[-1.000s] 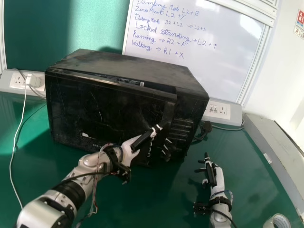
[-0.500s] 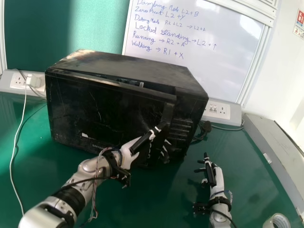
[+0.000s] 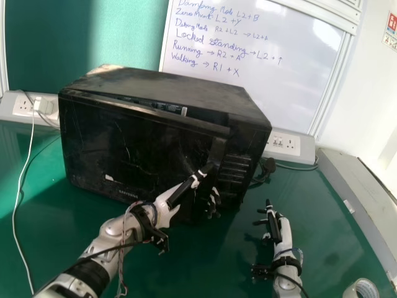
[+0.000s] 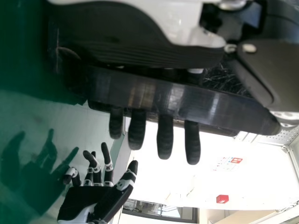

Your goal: Open the door of oven

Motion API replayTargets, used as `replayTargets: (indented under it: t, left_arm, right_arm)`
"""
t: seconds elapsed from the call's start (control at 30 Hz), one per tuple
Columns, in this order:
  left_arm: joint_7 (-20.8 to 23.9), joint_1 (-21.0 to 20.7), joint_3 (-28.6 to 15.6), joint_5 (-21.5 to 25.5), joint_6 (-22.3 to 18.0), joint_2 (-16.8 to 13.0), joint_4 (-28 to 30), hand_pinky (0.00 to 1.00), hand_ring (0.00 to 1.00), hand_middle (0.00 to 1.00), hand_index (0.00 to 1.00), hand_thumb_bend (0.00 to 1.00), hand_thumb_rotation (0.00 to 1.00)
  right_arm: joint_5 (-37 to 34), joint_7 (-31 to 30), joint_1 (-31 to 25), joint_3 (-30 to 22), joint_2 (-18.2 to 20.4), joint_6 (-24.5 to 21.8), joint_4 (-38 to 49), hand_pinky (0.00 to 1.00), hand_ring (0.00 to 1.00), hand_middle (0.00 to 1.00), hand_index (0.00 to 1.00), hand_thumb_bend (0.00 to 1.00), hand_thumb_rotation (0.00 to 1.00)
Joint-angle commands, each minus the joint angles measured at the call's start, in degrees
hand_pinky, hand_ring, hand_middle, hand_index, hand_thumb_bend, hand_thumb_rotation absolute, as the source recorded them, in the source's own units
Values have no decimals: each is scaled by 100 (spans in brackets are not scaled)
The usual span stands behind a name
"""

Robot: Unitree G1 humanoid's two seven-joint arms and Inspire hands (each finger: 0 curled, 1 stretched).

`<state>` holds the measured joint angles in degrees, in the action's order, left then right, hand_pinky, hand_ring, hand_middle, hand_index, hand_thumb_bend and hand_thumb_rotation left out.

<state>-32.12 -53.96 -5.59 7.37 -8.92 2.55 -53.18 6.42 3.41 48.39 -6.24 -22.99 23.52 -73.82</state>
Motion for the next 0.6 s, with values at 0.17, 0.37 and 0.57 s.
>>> replayTargets:
  t: [0.17,0.37,0.57]
  left_arm:
    - [401,349,297,-93,162,141,739,3,7,13,15,91,90]
    - [549,556,411,-58,411,91,1174,2,6,12,12,90,90]
    - [445,732,543,-3,528,58,1576,1,5,9,9,87,90]
  right_arm:
    - [111,-65,-98,73,81,-180,-160,18,23,38,61,78,77]
    - [147,-31,-58,94,83,-223,-165,18,23,38,61,78,78]
    - [147,-45,-35,96,76,-246,-177,18,22,37,61,79,78]
